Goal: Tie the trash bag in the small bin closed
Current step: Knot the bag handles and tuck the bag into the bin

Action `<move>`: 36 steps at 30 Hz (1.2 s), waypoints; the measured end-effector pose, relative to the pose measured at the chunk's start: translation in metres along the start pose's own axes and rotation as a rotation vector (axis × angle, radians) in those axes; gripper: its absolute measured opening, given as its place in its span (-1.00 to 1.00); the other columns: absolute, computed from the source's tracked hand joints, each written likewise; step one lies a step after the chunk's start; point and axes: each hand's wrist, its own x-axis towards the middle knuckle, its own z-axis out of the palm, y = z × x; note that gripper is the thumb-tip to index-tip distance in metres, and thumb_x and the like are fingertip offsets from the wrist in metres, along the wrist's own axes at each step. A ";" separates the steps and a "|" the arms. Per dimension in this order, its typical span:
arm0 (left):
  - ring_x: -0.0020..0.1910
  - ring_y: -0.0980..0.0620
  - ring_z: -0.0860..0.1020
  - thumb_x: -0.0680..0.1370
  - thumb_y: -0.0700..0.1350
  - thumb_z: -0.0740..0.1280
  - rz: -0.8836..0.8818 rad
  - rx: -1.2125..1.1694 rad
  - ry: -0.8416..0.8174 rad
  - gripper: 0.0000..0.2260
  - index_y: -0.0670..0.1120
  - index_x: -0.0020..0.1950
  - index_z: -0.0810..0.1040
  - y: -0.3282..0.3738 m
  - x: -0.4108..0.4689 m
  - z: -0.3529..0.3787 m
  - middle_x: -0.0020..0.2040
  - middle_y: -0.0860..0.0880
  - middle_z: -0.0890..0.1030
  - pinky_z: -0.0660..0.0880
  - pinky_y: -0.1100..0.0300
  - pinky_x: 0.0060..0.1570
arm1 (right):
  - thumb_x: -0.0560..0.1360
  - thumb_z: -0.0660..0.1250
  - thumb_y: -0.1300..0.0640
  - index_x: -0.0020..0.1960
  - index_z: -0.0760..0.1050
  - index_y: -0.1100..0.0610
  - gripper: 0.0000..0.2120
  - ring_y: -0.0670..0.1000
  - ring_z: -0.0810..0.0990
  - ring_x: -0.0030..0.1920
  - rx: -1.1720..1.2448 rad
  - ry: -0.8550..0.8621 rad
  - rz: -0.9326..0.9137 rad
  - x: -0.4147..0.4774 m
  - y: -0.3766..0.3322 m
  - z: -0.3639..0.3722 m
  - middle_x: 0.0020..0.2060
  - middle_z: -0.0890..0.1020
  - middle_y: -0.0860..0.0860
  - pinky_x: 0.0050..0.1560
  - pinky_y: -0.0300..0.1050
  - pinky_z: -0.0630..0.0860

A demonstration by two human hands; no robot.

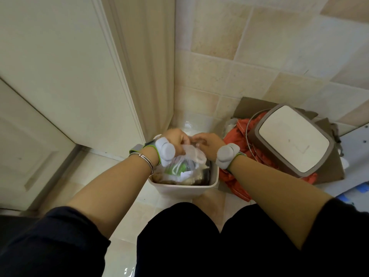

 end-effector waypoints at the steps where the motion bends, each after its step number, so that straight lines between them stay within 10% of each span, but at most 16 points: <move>1: -0.28 0.00 0.46 0.38 -0.24 0.38 0.024 0.085 0.031 -0.93 -0.11 -0.19 0.63 0.001 -0.001 0.000 -0.28 -0.04 0.55 0.31 0.28 -0.35 | 0.43 0.20 0.46 0.08 0.53 0.37 -0.74 0.15 0.57 0.06 0.049 0.016 -0.021 0.002 0.001 0.005 0.02 0.63 0.30 0.12 -0.04 0.45; 5: -0.09 -0.23 0.56 0.47 -0.14 0.29 0.136 0.385 0.181 -0.83 -0.12 0.05 0.47 0.010 -0.010 -0.001 -0.04 -0.22 0.63 0.33 0.11 -0.24 | 0.42 0.22 0.43 -0.21 0.58 0.23 -0.79 0.04 0.49 -0.16 0.126 0.060 0.009 0.007 0.002 0.015 -0.32 0.56 0.09 -0.05 0.01 0.45; 12: 0.11 -0.18 0.52 0.59 -0.19 0.10 0.215 0.648 0.187 -0.68 -0.04 0.34 0.39 0.017 -0.017 0.001 0.21 -0.15 0.48 0.36 0.06 -0.17 | 0.46 0.21 0.40 -0.03 0.54 0.44 -0.82 0.00 0.43 -0.09 0.017 -0.045 -0.035 0.010 -0.013 0.005 -0.04 0.62 0.37 0.05 -0.01 0.47; 20: 0.18 -0.15 0.48 0.59 -0.15 0.10 0.257 0.703 0.143 -0.70 -0.17 0.26 0.48 0.014 -0.024 -0.002 0.24 -0.18 0.49 0.29 0.10 -0.16 | 0.42 0.20 0.42 -0.09 0.54 0.44 -0.84 0.00 0.41 -0.14 -0.230 -0.249 -0.024 0.014 -0.027 -0.008 -0.03 0.62 0.37 -0.35 -0.34 0.27; 26: -0.19 -0.14 0.66 0.40 -0.08 0.06 0.423 0.569 0.253 -0.61 -0.19 -0.11 0.65 0.005 -0.028 0.000 -0.11 -0.17 0.67 0.49 0.17 -0.40 | 0.51 0.15 0.28 0.08 0.48 0.38 -0.75 0.25 0.51 0.13 -0.439 -0.264 -0.006 0.014 -0.037 -0.004 0.11 0.56 0.33 -0.02 -0.04 0.36; 30: 0.17 -0.08 0.50 0.58 -0.11 0.12 0.178 0.575 0.180 -0.74 -0.11 0.15 0.54 0.009 -0.026 -0.001 0.15 -0.09 0.57 0.42 0.06 -0.03 | 0.49 0.13 0.28 0.08 0.51 0.30 -0.75 0.23 0.45 0.15 -0.482 -0.174 -0.044 0.016 -0.023 0.004 0.04 0.57 0.30 0.03 -0.04 0.35; 36: 0.15 -0.11 0.54 0.57 -0.10 0.10 0.174 0.456 0.163 -0.69 -0.18 0.06 0.61 -0.014 -0.045 0.016 0.13 -0.10 0.62 0.35 0.17 -0.12 | 0.51 0.18 0.20 0.08 0.54 0.11 -0.78 0.22 0.40 0.18 -0.683 -0.122 -0.026 0.016 -0.005 0.006 0.10 0.53 0.17 0.17 0.08 0.41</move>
